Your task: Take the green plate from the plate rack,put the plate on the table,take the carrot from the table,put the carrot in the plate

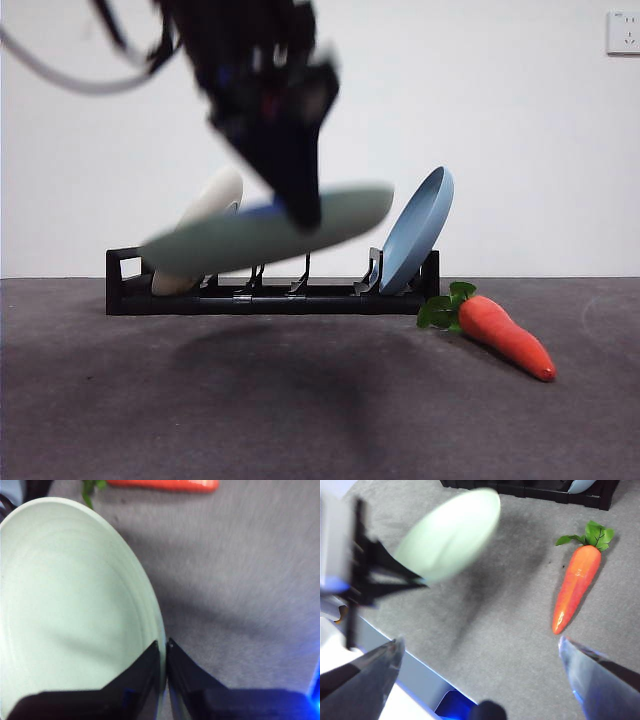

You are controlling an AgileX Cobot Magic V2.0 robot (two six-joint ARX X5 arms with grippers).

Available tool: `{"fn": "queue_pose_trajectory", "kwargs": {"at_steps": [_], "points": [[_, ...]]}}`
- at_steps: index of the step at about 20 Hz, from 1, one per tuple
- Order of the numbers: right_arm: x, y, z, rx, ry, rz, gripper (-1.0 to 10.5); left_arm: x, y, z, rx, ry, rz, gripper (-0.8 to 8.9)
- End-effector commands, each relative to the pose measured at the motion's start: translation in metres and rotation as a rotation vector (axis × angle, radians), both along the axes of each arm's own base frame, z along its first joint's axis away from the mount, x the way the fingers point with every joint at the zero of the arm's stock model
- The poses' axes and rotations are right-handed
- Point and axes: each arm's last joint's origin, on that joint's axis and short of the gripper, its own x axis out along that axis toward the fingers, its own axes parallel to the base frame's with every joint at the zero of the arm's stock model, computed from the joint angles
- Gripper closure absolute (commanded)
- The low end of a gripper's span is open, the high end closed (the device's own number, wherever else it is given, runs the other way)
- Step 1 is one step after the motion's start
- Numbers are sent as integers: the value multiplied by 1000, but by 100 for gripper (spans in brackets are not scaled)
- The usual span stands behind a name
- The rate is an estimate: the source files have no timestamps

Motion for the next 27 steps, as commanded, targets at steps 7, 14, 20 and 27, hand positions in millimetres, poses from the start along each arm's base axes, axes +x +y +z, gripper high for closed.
{"fn": "queue_pose_trajectory", "kwargs": {"at_steps": [7, 14, 20, 27], "points": [[1, 0, 1, -5, -11, 4, 290, 4, -12, -72, 123, -9, -58, 819], [17, 3, -6, -15, 31, 2, 290, 5, -15, -87, 137, 45, -38, 785], [48, 8, -19, -41, 74, -15, 290, 3, -15, -81, 95, 46, 1, 553], [108, 23, -55, -133, 104, -69, 290, -12, 6, -6, -241, 7, 161, 552]]}}
